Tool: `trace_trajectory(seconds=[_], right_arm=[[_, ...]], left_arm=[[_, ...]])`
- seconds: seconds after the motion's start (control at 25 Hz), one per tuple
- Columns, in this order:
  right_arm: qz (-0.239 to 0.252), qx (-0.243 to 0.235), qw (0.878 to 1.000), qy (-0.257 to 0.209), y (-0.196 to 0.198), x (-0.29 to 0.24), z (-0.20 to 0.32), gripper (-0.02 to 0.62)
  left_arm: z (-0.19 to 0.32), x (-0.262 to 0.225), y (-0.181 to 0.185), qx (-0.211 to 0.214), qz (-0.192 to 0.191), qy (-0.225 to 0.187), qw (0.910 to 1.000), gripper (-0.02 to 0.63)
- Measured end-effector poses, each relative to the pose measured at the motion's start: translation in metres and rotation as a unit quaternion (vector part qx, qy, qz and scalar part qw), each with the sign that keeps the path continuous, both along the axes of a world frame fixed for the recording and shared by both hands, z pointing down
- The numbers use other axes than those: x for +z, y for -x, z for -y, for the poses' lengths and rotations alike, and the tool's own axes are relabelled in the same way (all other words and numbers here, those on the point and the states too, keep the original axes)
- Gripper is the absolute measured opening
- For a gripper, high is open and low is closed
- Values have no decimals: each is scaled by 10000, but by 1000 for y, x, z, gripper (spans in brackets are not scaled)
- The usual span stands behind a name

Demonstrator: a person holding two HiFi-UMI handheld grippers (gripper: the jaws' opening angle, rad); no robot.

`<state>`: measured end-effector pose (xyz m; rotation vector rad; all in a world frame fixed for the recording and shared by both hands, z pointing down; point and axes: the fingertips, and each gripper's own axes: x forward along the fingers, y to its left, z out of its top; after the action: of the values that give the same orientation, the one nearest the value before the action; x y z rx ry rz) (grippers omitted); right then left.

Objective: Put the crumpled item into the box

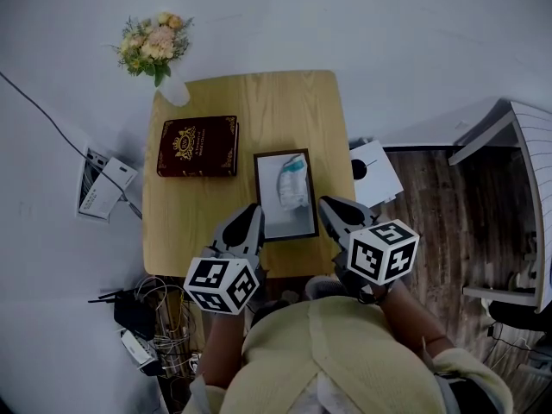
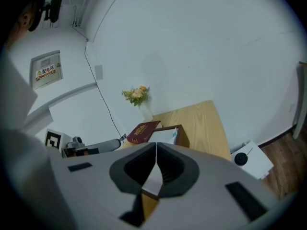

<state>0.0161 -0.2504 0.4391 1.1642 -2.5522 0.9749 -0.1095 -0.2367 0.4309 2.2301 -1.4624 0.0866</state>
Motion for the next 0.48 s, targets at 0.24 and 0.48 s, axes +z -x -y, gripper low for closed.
trace_trajectory(seconds=[0.24, 0.48], right_arm=[[-18, 93, 9999, 37, 3, 4, -15, 29], [-60, 115, 9999, -39, 8, 1, -30, 31]], left_arm=[[-18, 6, 5, 47, 16, 89, 9999, 23], [-33, 5, 8, 104, -16, 68, 9999, 23]])
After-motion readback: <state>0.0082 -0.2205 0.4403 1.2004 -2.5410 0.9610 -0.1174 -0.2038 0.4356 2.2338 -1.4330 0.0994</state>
